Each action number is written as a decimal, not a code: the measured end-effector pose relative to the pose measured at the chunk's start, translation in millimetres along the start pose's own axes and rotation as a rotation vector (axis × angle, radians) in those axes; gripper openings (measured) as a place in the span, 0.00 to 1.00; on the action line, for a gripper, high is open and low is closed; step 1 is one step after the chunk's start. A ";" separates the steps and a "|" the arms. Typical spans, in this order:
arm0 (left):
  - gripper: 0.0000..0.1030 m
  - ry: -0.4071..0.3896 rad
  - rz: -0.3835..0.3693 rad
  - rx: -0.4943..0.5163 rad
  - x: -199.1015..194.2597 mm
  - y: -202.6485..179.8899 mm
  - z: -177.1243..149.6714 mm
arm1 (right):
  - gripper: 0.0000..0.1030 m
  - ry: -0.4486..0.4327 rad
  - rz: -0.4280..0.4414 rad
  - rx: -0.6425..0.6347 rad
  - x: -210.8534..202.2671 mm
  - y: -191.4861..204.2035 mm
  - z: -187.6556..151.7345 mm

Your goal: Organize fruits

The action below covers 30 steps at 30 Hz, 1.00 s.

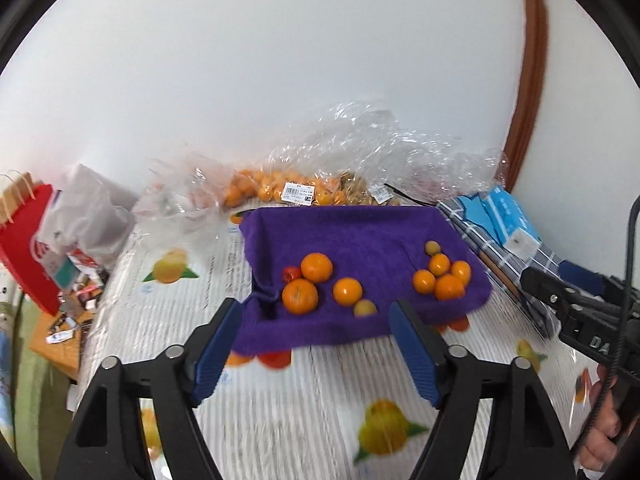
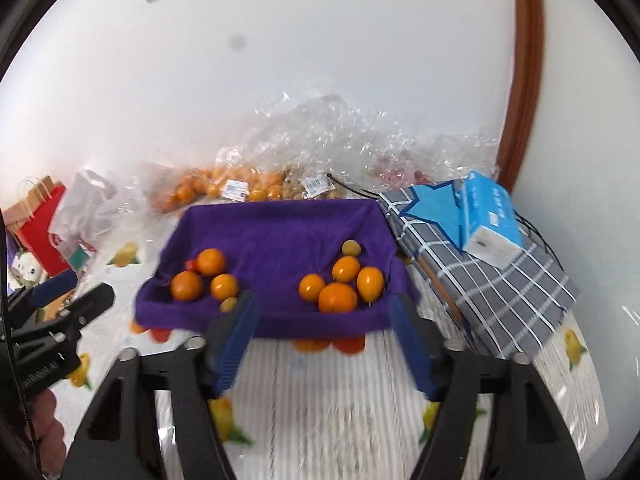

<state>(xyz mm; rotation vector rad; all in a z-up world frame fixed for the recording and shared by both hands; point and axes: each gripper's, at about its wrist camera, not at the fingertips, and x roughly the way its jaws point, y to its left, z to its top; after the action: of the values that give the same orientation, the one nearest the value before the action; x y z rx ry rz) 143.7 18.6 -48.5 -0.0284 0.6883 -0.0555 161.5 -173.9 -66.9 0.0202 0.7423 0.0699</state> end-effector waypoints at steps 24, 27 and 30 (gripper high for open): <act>0.79 -0.096 0.052 0.012 -104.8 -25.1 -45.7 | 0.96 -0.106 -0.034 0.005 -130.2 -13.7 -61.3; 0.80 -0.095 0.053 0.010 -105.4 -24.2 -45.3 | 0.96 -0.110 -0.035 0.005 -132.2 -12.5 -62.5; 0.80 -0.097 0.056 0.011 -106.3 -23.7 -45.7 | 0.96 -0.110 -0.031 0.009 -133.3 -12.2 -63.5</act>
<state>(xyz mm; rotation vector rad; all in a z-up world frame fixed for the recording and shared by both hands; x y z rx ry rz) 31.7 1.1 -15.4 -0.0015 0.5914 -0.0039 21.4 -196.0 -24.3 0.0206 0.6331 0.0352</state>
